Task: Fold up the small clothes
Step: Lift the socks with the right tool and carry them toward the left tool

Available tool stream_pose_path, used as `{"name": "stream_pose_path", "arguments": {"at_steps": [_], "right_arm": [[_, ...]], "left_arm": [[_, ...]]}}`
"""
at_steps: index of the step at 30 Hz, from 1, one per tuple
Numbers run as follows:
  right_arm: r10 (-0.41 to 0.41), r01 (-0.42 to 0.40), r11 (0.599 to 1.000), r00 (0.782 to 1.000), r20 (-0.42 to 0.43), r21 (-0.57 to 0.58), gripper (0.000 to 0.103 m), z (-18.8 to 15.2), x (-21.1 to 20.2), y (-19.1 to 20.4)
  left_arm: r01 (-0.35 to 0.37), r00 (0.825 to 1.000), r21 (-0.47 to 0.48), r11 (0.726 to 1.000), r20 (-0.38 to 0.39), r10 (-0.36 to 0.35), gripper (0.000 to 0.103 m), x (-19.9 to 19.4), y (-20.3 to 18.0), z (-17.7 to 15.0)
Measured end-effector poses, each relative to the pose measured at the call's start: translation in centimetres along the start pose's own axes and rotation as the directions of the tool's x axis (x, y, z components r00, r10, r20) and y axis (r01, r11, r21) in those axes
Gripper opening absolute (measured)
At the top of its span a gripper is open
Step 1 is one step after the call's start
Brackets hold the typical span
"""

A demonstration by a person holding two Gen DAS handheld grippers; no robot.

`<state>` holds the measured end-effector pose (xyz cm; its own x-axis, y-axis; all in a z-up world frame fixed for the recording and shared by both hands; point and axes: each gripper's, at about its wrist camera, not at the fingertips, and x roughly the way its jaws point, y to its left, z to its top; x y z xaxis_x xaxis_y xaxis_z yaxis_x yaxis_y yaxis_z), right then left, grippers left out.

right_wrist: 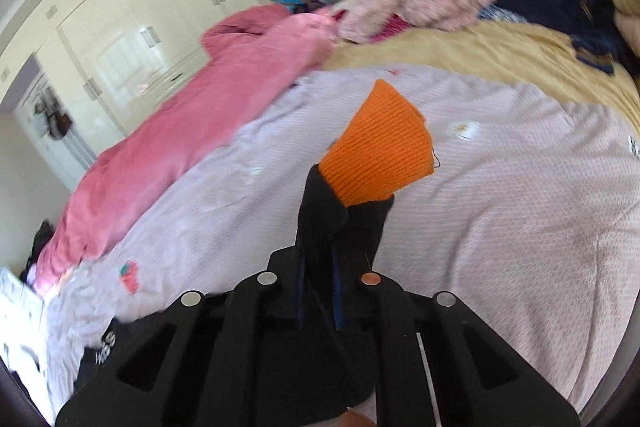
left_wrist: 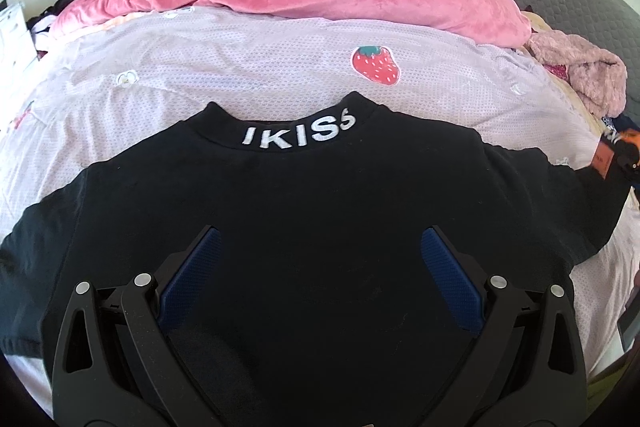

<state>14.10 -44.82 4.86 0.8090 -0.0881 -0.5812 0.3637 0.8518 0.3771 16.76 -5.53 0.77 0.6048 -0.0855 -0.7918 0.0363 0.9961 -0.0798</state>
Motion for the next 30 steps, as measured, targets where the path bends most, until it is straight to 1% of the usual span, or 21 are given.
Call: {"name": "stream_pose_path", "arguments": {"at_steps": [3,7,10,11,14,18,21,26,29,30], "right_arm": [[0.048,-0.048,0.996,0.999,0.004,-0.08,0.009,-0.8,-1.0,2.8],[0.114,-0.115,0.978,0.993,-0.015,-0.174,0.009,-2.5,-2.1,6.7],[0.185,-0.193,0.952,0.981,-0.058,-0.236,0.009,-4.4,-2.8,10.0],[0.197,-0.207,0.945,0.978,-0.065,-0.253,0.009,-5.1,-3.0,11.0],[0.252,-0.279,0.91,0.96,-0.126,-0.306,0.009,-7.5,-3.3,14.2],[0.266,-0.316,0.868,0.947,-0.177,-0.384,0.009,-10.4,-3.6,17.3],[0.266,-0.332,0.841,0.941,-0.208,-0.426,0.009,-12.2,-3.7,18.7],[0.264,-0.351,0.806,0.934,-0.241,-0.477,0.011,-14.3,-3.8,19.9],[0.254,-0.372,0.778,0.924,-0.288,-0.507,0.014,-15.6,-3.3,20.4],[0.256,-0.389,0.764,0.915,-0.311,-0.515,0.015,-16.1,-3.2,20.5]], "left_arm": [[0.002,1.0,-0.011,1.0,-0.006,-0.002,0.094,-0.3,0.8,0.0],[0.011,1.0,-0.046,0.999,-0.028,-0.012,0.094,-0.6,2.4,-0.1],[-0.003,1.0,-0.057,0.998,-0.03,0.001,0.094,-0.8,3.3,-0.2],[-0.006,1.0,-0.061,0.998,-0.03,0.004,0.094,-0.8,3.6,-0.2],[-0.01,0.999,-0.088,0.996,-0.031,0.007,0.094,-1.1,4.7,-0.2],[0.01,0.999,-0.12,0.993,-0.034,-0.014,0.094,-1.5,5.7,-0.3],[0.014,0.999,-0.13,0.991,-0.033,-0.018,0.094,-1.6,6.1,-0.2],[0.056,0.997,-0.182,0.982,-0.035,-0.064,0.094,-1.7,7.0,-0.1],[0.061,0.997,-0.191,0.98,-0.032,-0.068,0.094,-1.8,7.3,-0.1],[0.06,0.997,-0.194,0.979,-0.032,-0.067,0.094,-1.9,7.3,-0.1]]}}
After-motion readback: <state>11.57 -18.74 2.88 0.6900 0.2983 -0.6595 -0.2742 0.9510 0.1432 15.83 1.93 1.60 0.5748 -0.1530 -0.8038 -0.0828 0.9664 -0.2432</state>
